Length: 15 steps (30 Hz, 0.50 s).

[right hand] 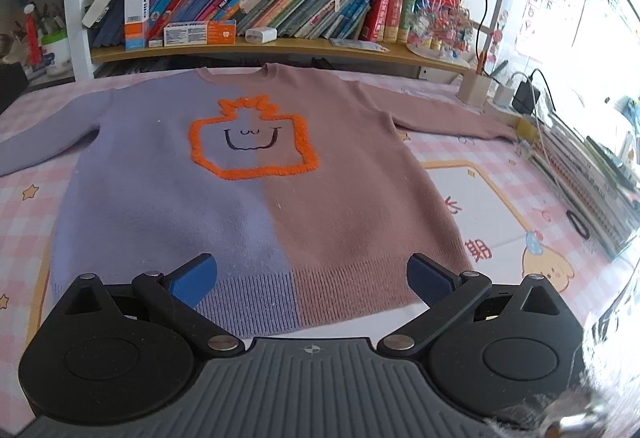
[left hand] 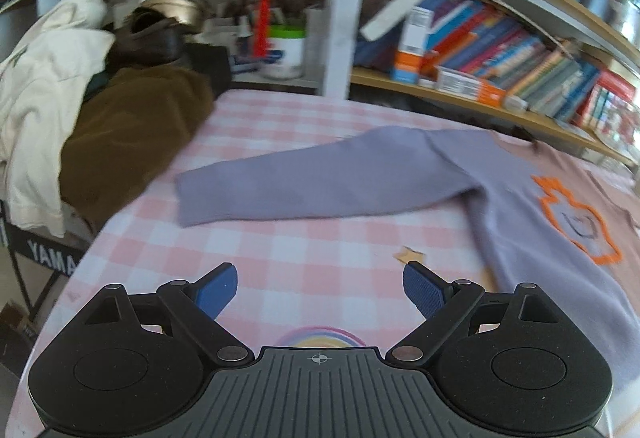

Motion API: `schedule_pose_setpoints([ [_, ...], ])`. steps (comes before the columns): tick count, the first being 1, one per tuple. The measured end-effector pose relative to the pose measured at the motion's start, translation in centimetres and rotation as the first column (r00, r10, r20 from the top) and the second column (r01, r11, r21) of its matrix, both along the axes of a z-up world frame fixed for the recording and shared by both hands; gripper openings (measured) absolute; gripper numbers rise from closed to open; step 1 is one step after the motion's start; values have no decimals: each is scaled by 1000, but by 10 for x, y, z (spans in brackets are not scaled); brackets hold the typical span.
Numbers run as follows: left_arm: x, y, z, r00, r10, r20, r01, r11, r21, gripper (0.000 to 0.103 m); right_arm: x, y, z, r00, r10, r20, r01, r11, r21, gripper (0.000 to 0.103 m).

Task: Fold clothes
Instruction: 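Move the left gripper to the lavender sleeve cuff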

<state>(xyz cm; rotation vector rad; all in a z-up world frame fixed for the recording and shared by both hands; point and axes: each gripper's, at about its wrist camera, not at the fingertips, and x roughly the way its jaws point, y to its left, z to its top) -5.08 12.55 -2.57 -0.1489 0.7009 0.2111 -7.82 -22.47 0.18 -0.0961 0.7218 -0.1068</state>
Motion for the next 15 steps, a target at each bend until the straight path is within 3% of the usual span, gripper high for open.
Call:
schedule_pose_setpoints([
  [11,28,30,-6,995,103,14,-103,995,-8,92,3,-10,-1,998,-55,-10,55,998,-13,102],
  [15,33,45,-8,987,158,36,-157,987,-44,92,6,-15,0,997,-73,-16,73,997,-14,102],
])
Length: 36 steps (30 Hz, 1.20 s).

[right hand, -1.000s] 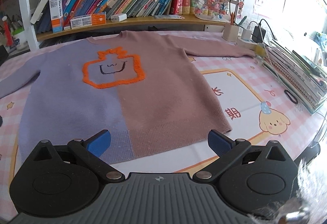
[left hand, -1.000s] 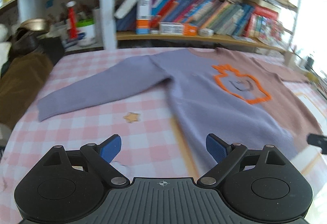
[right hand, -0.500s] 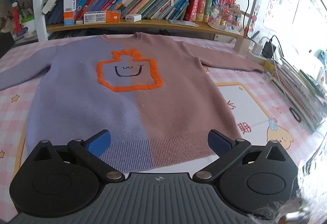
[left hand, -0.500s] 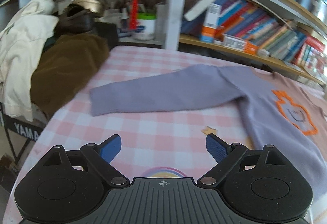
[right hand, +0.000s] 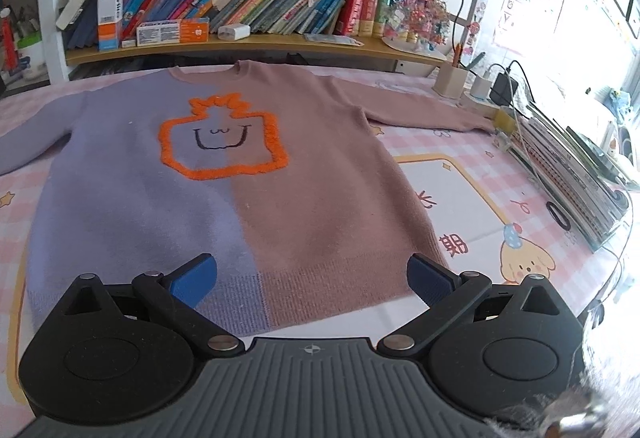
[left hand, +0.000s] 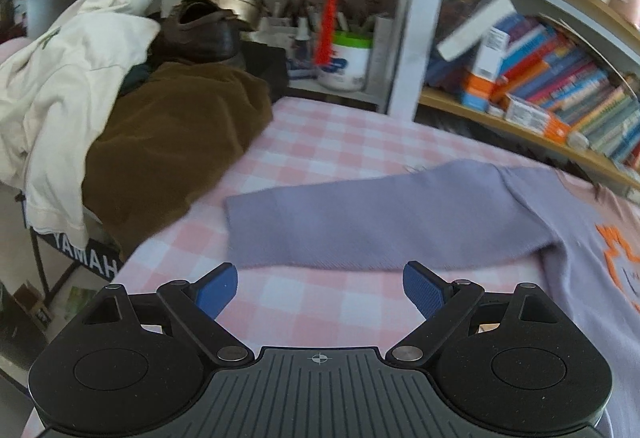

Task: Fold clothes
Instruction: 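Move the left gripper to the lavender sleeve cuff, then grasp the lavender sleeve cuff with the left gripper and lift it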

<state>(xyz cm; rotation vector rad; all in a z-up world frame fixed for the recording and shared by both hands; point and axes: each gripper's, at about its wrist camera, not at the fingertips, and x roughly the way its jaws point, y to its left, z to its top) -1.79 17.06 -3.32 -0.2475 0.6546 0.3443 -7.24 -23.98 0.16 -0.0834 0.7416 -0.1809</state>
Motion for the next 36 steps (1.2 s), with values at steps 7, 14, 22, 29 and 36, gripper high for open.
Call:
schedule_pose_setpoints([
  [7,11,22,-8,997,76,8,-75,993,-90,91,5,-1,0,1000,6,-14,-6,1000,-20,102],
  [14,20,30,-18,992,123,6,-120,978,-170,90,8,-5,-1,1000,-13,-27,12,1000,-27,102],
  [22,29,32,-21,975,206,79,-175,939,-296,80,6,-13,-4,998,-51,-44,50,998,-33,102],
  [29,50,21,-24,973,200,117,-140,911,-388,64,6,-19,-4,996,-69,-50,67,997,-35,102],
  [36,54,38,-30,951,297,83,-236,875,-424,14,6,-28,-5,994,-99,-49,97,995,-31,102],
])
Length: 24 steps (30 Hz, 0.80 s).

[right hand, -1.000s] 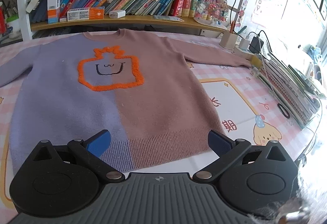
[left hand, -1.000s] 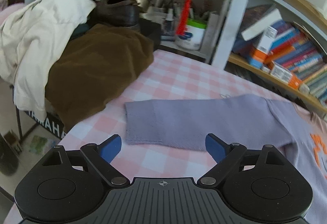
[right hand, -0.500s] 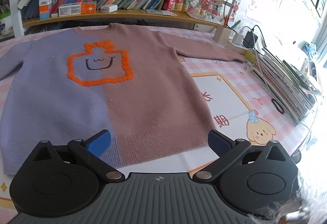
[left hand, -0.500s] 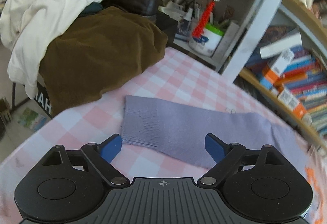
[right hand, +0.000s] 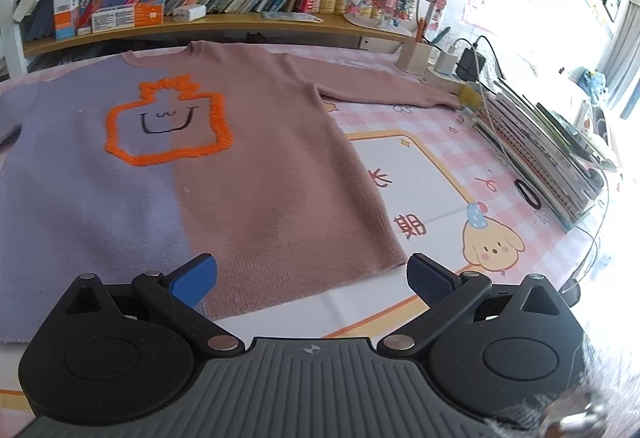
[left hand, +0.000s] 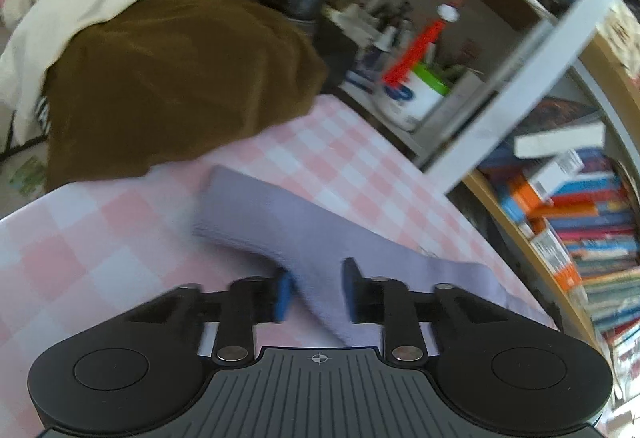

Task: Fold clothes
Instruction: 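Grasp the lavender sleeve cuff with the left gripper and lift it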

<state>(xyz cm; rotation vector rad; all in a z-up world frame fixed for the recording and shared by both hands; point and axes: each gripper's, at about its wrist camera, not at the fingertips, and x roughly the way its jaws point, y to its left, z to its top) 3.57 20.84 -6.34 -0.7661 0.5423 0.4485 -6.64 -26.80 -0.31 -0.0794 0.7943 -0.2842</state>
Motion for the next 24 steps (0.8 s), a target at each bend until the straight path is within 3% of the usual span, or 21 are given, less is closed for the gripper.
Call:
schedule_pose_setpoints([
  [2,0,2,-1,1000,-2,-12,2,1000,1,4,1,-2,0,1000,-6,0,6,1000,4,102],
  [6,1,3,4,1000,-20,-9,20,1000,18,3,4,-1,0,1000,15,8,-15,1000,7,102],
  [13,-4,-19,45,992,-78,97,65,990,129,3,12,-4,0,997,74,24,-75,997,34,102],
  [24,-1,-103,110,956,-225,186,152,928,340,3,38,-35,-5,978,206,40,-209,974,90,102],
])
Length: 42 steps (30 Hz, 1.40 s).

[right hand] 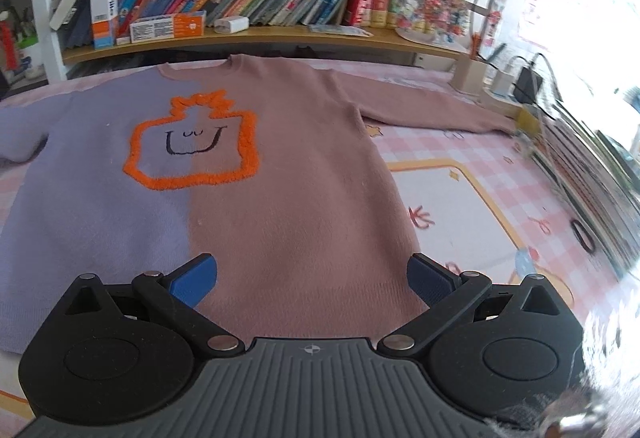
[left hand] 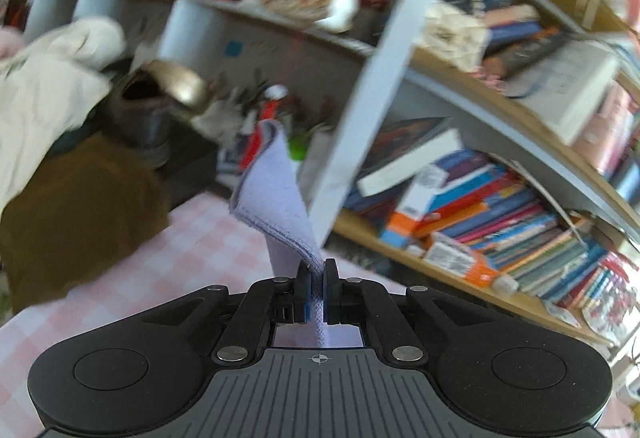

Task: Fold clothes
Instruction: 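Grasp the lavender sleeve cuff with the left gripper and lift it, then carry the lavender sleeve across the sweater body with the left gripper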

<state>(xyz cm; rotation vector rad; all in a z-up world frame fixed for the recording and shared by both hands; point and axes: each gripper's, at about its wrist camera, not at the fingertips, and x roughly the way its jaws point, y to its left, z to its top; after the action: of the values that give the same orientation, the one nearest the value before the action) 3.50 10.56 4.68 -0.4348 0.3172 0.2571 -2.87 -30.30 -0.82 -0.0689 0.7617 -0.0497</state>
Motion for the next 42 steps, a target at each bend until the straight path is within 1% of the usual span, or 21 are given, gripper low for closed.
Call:
schedule_pose_setpoints([
  [4,3,-42,18,999,-42,18,41,997,59,3,12,-21,1,998,65,14,-65,998,22,102],
  [8,16,-88,31,996,-80,23,78,991,104,3,21,-45,0,991,128,33,-130,990,56,102],
  [11,32,-123,38,994,-102,24,97,984,147,3,27,-63,-1,985,169,46,-173,981,85,102],
  [16,70,-181,44,991,-133,12,129,976,175,3,30,-88,-1,969,241,48,-246,961,128,102],
  [19,95,-215,43,988,-156,-15,156,969,192,3,31,-102,-2,959,279,47,-283,949,139,102],
  [22,117,-248,38,984,-173,-51,180,958,223,3,33,-115,-4,954,298,44,-301,942,146,102],
  [25,137,-271,27,979,-178,-99,197,949,246,3,35,-126,-6,951,307,32,-309,940,143,102],
  [31,154,-293,-1,966,-178,-186,221,945,243,3,38,-148,-11,955,297,10,-295,945,142,102],
  [35,166,-305,-19,950,-172,-262,243,932,269,4,39,-158,-14,958,285,3,-283,948,146,102],
  [36,169,-307,-23,943,-176,-283,253,931,265,4,40,-160,-14,959,283,2,-281,949,147,102],
  [38,175,-312,-33,927,-178,-331,272,925,265,9,40,-163,-15,960,279,-2,-275,949,150,102],
  [39,178,-316,-37,915,-184,-358,288,920,264,9,40,-165,-15,961,277,-4,-273,950,152,102],
  [40,181,-320,-42,903,-192,-385,306,916,261,18,41,-166,-16,962,275,-6,-271,950,154,102],
  [41,181,-324,-45,895,-210,-394,325,911,252,35,41,-167,-16,962,273,-8,-269,951,155,102],
  [42,179,-328,-47,887,-230,-401,345,907,243,46,41,-167,-17,962,272,-10,-268,951,157,102],
])
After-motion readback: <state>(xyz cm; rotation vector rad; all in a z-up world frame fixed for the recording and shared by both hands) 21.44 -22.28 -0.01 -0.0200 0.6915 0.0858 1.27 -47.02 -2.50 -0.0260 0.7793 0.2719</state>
